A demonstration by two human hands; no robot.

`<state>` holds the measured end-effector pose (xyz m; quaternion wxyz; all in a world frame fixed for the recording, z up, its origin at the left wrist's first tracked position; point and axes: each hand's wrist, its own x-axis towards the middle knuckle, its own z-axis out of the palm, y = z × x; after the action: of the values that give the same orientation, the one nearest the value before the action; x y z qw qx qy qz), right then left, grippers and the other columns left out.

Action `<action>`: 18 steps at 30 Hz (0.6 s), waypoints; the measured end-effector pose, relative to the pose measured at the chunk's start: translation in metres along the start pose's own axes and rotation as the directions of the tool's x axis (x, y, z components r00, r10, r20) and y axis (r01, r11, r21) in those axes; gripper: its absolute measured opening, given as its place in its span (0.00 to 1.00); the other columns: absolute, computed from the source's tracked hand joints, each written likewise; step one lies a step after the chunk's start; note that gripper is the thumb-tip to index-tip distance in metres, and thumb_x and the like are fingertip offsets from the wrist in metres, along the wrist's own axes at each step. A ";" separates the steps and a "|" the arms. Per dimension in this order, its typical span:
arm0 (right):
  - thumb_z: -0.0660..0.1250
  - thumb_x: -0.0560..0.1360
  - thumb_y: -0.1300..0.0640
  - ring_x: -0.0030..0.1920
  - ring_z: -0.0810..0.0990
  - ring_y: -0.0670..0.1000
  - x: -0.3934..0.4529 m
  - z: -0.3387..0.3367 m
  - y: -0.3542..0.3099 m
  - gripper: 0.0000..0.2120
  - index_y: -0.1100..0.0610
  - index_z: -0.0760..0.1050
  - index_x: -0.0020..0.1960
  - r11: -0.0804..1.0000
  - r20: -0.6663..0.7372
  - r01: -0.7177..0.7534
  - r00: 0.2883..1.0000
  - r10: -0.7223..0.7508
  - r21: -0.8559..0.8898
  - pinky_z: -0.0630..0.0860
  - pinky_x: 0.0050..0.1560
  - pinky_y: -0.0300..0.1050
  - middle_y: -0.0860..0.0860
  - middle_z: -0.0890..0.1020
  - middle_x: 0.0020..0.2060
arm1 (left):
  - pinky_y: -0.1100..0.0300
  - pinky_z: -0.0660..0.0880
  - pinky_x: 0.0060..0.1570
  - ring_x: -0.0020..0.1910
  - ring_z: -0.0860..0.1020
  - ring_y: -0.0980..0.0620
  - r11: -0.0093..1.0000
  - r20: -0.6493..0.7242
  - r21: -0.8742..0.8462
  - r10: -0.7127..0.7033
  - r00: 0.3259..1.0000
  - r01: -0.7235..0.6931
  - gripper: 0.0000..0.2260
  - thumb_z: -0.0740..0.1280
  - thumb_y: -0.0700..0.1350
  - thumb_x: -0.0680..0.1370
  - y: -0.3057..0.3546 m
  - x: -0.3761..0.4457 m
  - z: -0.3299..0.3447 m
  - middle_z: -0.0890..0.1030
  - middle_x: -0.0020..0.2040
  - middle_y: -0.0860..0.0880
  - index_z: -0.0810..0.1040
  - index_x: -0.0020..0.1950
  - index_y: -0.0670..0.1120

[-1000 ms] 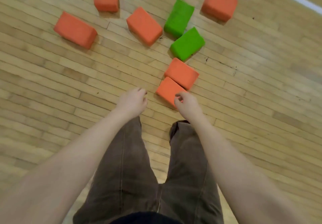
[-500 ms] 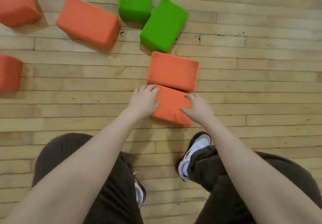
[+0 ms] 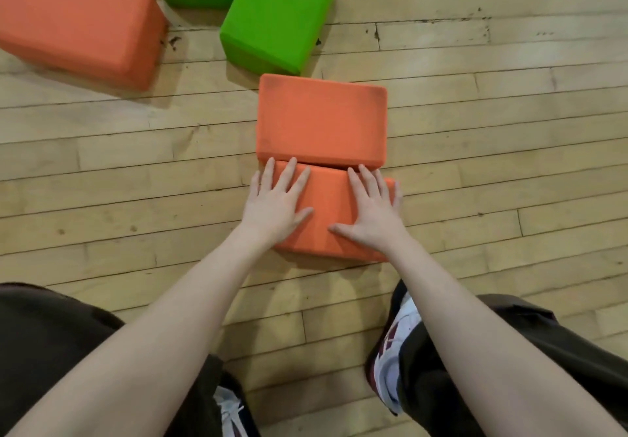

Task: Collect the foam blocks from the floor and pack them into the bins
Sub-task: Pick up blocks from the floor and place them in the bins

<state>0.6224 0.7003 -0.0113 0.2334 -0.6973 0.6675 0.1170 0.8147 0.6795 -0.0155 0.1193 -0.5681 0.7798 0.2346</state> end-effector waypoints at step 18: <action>0.70 0.65 0.39 0.59 0.77 0.58 -0.030 -0.017 -0.018 0.30 0.57 0.76 0.60 0.978 -0.320 0.205 0.926 -0.202 -0.023 0.63 0.60 0.52 0.55 0.80 0.58 | 0.47 0.73 0.51 0.55 0.77 0.38 0.979 -0.321 -0.087 0.147 0.936 -0.183 0.22 0.67 0.58 0.71 -0.019 -0.052 -0.003 0.77 0.61 0.42 0.76 0.59 0.46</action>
<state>0.6351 0.7183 0.0204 0.1363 -0.7711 0.6214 -0.0265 0.8502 0.7164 0.0061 -0.0590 -0.5365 0.8188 0.1955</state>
